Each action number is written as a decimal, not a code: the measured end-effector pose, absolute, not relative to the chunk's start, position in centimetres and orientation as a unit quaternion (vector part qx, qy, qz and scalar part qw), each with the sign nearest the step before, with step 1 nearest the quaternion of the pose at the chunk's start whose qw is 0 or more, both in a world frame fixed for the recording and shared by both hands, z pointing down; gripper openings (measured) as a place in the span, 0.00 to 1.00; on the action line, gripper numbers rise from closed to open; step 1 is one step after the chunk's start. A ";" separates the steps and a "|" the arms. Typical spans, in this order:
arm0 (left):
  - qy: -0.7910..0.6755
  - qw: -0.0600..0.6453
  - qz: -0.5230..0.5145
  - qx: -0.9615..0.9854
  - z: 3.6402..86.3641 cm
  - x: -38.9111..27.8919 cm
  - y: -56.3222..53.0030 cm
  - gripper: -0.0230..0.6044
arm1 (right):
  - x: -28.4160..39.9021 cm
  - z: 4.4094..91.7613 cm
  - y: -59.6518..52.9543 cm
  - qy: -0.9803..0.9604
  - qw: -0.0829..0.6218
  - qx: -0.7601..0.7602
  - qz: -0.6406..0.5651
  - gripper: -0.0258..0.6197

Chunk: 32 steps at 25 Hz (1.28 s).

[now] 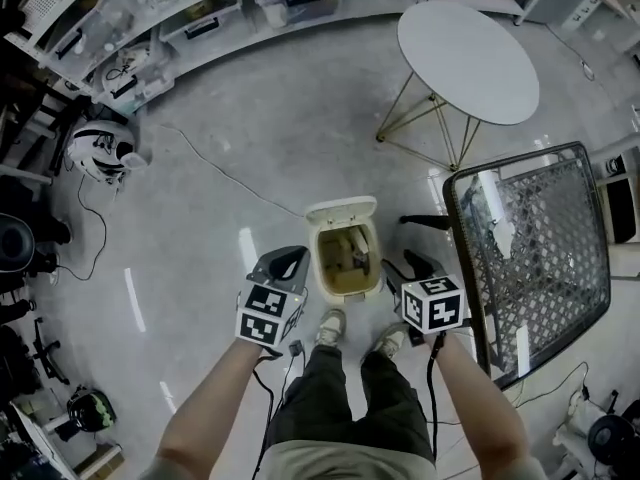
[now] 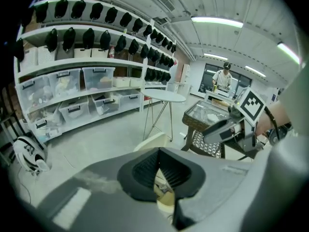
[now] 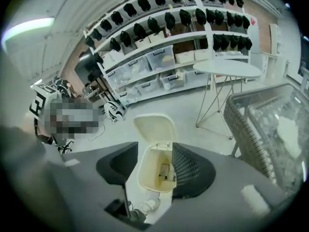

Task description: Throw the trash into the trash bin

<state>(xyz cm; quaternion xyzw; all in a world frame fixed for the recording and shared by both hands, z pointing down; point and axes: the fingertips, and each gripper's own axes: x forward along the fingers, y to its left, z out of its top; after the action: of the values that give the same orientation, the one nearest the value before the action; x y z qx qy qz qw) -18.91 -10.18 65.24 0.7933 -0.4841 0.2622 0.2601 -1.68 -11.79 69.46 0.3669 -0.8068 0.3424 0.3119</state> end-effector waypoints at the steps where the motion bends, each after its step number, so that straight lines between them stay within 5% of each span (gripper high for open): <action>1: -0.484 0.253 0.259 0.797 63.9 -18.7 -10.5 0.04 | -1.3 67.8 -12.0 -0.810 0.305 0.372 0.336 0.39; 22: -0.428 0.070 0.195 0.880 37.6 -6.8 -12.2 0.04 | 14.6 36.5 -8.5 -0.816 0.132 0.534 0.178 0.39; 32: -0.373 0.042 0.185 0.908 37.1 2.3 -12.7 0.04 | 22.5 35.9 -7.5 -0.779 0.110 0.595 0.167 0.39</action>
<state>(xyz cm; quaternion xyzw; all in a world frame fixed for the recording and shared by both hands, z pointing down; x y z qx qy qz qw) 2.31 -12.74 37.06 0.9081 -0.3734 0.1850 0.0424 22.49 -7.55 35.95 0.5946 -0.7788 0.1669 0.1100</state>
